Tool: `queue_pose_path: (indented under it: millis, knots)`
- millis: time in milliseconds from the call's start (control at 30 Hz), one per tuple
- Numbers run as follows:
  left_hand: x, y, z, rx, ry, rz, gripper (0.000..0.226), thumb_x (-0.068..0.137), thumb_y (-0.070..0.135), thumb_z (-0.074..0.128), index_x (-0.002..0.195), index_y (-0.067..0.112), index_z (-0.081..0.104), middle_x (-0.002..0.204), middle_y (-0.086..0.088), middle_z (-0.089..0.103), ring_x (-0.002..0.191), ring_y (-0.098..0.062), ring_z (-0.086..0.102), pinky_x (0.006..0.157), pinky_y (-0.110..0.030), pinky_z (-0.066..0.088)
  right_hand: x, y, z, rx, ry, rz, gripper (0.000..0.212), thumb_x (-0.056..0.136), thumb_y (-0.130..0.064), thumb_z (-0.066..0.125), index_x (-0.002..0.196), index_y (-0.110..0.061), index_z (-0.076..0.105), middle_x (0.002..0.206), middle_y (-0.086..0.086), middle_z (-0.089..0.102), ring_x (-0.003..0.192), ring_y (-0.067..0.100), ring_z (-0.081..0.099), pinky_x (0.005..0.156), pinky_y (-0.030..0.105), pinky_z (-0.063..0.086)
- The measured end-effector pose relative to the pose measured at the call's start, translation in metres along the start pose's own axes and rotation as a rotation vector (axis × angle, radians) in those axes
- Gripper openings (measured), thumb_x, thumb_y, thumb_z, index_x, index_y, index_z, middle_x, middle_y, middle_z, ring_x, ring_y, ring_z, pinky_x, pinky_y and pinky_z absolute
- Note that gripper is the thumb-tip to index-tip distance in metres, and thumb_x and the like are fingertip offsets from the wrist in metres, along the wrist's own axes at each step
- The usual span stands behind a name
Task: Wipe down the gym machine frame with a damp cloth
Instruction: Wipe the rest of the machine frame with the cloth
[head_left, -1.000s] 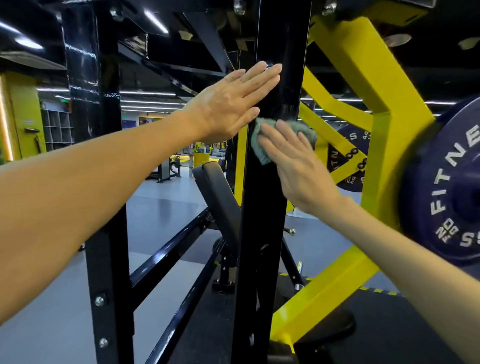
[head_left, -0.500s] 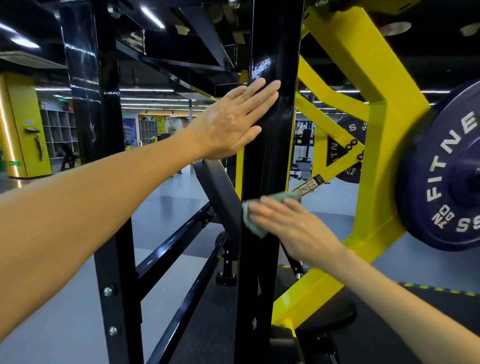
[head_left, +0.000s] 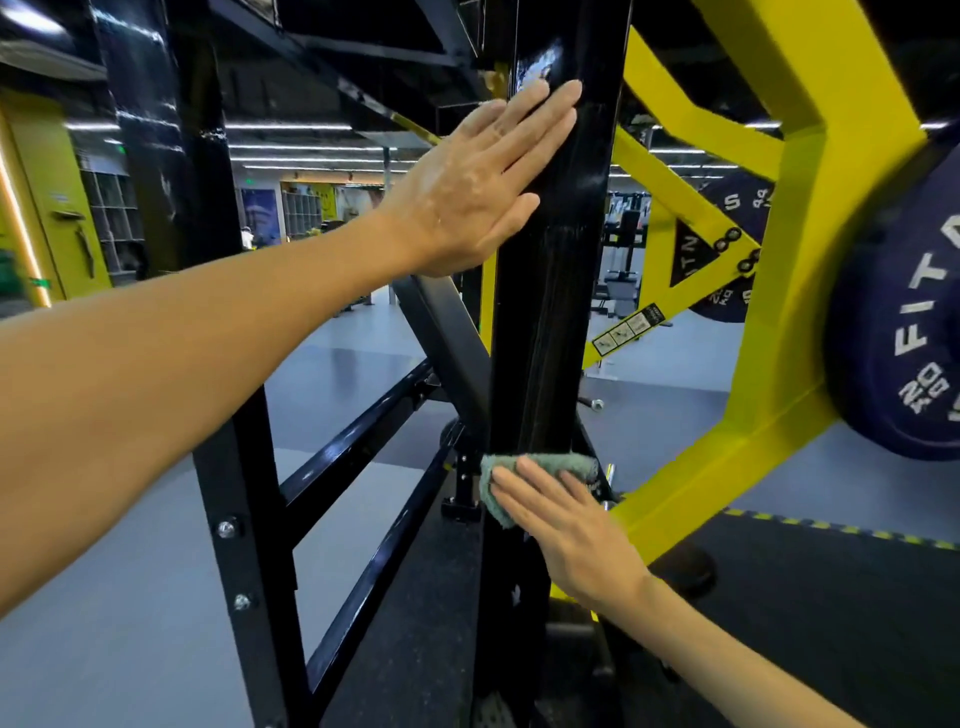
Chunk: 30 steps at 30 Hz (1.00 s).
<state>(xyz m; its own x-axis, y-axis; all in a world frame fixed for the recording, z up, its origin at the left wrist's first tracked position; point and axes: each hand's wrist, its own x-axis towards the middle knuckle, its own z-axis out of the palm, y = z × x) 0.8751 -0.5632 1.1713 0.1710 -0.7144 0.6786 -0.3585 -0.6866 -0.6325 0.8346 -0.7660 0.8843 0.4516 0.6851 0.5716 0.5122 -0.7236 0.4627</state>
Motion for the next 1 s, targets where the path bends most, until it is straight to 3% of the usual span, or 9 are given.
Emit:
queue_pose_path:
  millis: [133,200,300,400,500,633,800,900,1000]
  knots:
    - [-0.016,0.013,0.007,0.01,-0.02,0.044,0.062,0.104,0.031,0.028,0.156,0.002,0.01,0.165,-0.016,0.009,0.153,-0.029,0.005,0.122,-0.031,-0.007,-0.028,-0.012,0.017,-0.028,-0.205,-0.091,0.081,0.079,-0.017,0.038,0.157,-0.02,0.014,0.164,-0.008,0.002,0.151,0.013,-0.003,0.117,0.031,0.001]
    - [-0.027,0.022,0.012,0.015,-0.039,0.078,0.062,0.104,0.031,0.027,0.156,0.001,0.01,0.165,-0.017,0.009,0.152,-0.029,0.005,0.122,-0.033,-0.005,-0.025,-0.003,0.01,-0.044,-0.212,-0.117,0.077,0.08,-0.016,0.035,0.156,-0.021,0.021,0.163,-0.01,0.01,0.151,0.011,-0.001,0.117,0.031,0.002]
    - [-0.034,0.032,0.017,0.008,-0.029,0.051,0.062,0.104,0.031,0.026,0.156,0.001,0.009,0.164,-0.017,0.009,0.152,-0.029,0.005,0.122,-0.031,-0.007,-0.002,0.018,-0.017,-0.066,-0.154,-0.086,0.073,0.082,-0.013,0.031,0.154,-0.023,0.027,0.161,-0.007,0.022,0.15,0.012,0.011,0.118,0.035,0.009]
    - [-0.034,0.035,0.017,0.001,-0.024,0.027,0.062,0.104,0.031,0.026,0.156,0.001,0.008,0.164,-0.017,0.009,0.152,-0.029,0.005,0.121,-0.03,-0.01,0.042,0.04,-0.053,-0.036,-0.005,0.081,0.069,0.086,-0.011,0.03,0.154,-0.022,0.025,0.161,-0.005,0.023,0.149,0.014,0.015,0.116,0.037,0.013]
    - [-0.035,0.033,0.018,0.0,-0.018,0.029,0.062,0.104,0.03,0.028,0.156,0.002,0.009,0.165,-0.016,0.009,0.153,-0.029,0.005,0.122,-0.032,-0.007,0.067,0.048,-0.068,-0.024,0.111,0.159,0.064,0.091,-0.012,0.029,0.154,-0.019,0.025,0.162,-0.003,0.023,0.15,0.016,0.014,0.119,0.037,0.01]
    - [-0.042,0.041,0.025,-0.029,0.006,0.03,0.063,0.103,0.029,0.032,0.156,0.001,0.011,0.164,-0.017,0.012,0.152,-0.029,0.008,0.123,-0.035,-0.001,0.043,0.02,-0.032,0.018,0.18,0.184,0.068,0.087,-0.004,0.035,0.153,-0.016,0.026,0.161,-0.005,0.019,0.151,0.017,0.011,0.12,0.036,0.003]
    - [-0.067,0.063,0.041,-0.036,-0.011,0.065,0.063,0.103,0.03,0.031,0.156,0.002,0.01,0.164,-0.016,0.015,0.152,-0.028,0.01,0.124,-0.037,0.003,-0.023,-0.02,0.022,-0.012,-0.068,0.008,0.08,0.076,-0.009,0.043,0.154,-0.02,0.025,0.163,-0.008,0.013,0.152,0.015,0.002,0.118,0.032,0.0]
    - [-0.071,0.072,0.043,-0.052,-0.002,0.033,0.062,0.103,0.03,0.03,0.155,0.003,0.01,0.164,-0.015,0.015,0.152,-0.028,0.011,0.124,-0.04,0.008,-0.048,-0.034,0.034,-0.007,-0.251,-0.064,0.092,0.072,-0.016,0.068,0.154,-0.021,0.027,0.162,-0.009,0.02,0.151,0.015,0.008,0.116,0.033,0.011]
    - [-0.072,0.072,0.042,-0.042,-0.006,0.035,0.061,0.103,0.03,0.028,0.155,0.003,0.012,0.164,-0.015,0.015,0.152,-0.028,0.012,0.123,-0.04,0.01,-0.047,-0.023,0.027,-0.016,-0.276,-0.122,0.094,0.07,-0.021,0.074,0.153,-0.022,0.03,0.16,-0.009,0.026,0.148,0.012,0.016,0.113,0.032,0.018]
